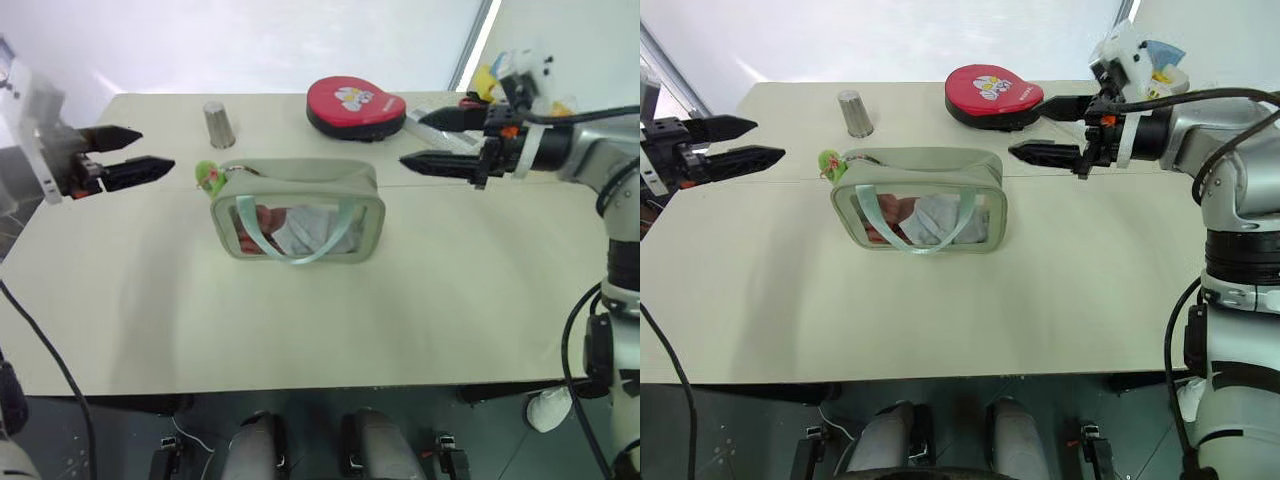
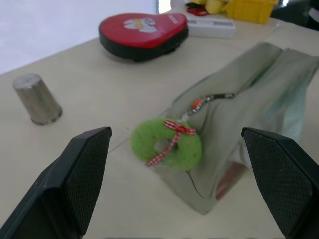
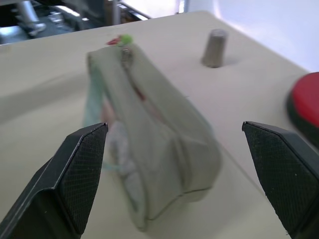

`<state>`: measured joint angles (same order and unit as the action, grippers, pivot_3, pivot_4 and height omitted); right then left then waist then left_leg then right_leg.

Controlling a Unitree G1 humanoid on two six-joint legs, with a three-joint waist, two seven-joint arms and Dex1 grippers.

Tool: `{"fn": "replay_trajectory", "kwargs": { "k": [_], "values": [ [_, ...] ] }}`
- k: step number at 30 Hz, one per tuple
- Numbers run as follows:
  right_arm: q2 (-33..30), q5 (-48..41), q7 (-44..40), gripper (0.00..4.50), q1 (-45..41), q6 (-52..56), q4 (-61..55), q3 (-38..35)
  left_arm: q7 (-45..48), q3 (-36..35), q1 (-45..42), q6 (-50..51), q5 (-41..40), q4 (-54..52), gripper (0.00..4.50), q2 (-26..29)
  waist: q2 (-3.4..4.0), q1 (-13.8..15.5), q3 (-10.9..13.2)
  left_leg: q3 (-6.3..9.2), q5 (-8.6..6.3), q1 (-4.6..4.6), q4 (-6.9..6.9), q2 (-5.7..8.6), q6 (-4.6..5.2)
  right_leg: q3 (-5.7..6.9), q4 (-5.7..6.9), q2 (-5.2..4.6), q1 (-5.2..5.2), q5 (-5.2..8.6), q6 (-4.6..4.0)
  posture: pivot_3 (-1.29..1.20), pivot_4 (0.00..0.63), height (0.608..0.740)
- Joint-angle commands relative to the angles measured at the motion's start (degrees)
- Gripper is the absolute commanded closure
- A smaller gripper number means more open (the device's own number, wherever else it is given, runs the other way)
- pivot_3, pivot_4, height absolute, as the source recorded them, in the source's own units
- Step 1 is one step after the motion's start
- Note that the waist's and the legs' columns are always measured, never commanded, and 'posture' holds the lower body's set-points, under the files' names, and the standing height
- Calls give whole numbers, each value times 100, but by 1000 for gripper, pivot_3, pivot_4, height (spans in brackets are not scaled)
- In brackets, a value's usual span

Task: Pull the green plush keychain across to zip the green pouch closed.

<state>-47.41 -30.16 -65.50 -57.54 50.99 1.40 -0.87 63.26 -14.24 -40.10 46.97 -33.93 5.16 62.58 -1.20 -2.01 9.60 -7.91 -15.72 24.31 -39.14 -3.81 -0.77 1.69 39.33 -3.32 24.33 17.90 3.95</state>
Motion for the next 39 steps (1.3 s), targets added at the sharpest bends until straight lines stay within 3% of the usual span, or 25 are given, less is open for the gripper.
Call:
{"fn": "replay_trajectory", "kwargs": {
  "k": [1,17,28,32,36,39],
  "values": [
    [-96,-94,-106,0,-171,-28,-183,-31,111,-75,44,-136,27,-212,28,178,0,2,0,1,0,5,0,0,0,0,0,0,5,0,0,0,150,740],
    [30,304,9,0,198,-601,-418,419,-171,-176,271,-237,186,-167,28,246,-1,-10,1,0,0,12,0,-1,0,0,1,0,13,0,0,0,150,740],
    [551,913,240,0,634,-1346,-453,995,-721,-83,437,-265,209,-489,28,-273,-2,-1,1,1,0,12,-3,-1,0,0,4,-1,14,0,0,0,150,740],
    [539,985,170,1771,704,-1416,-468,1047,-860,-60,512,-470,394,-285,0,-403,-2,8,1,0,0,12,-4,0,0,0,4,-2,13,0,0,0,150,740],
    [499,1050,98,3914,731,-1466,-496,1094,-1090,144,337,-904,761,215,0,-667,-2,20,1,0,1,9,-5,0,0,0,7,1,12,0,0,0,150,740],
    [489,1079,26,3914,761,-1483,-542,1124,-1225,351,83,-1245,1027,622,0,-934,-2,76,1,-1,1,10,-7,0,0,0,7,2,12,0,0,0,150,740]
  ]
}}
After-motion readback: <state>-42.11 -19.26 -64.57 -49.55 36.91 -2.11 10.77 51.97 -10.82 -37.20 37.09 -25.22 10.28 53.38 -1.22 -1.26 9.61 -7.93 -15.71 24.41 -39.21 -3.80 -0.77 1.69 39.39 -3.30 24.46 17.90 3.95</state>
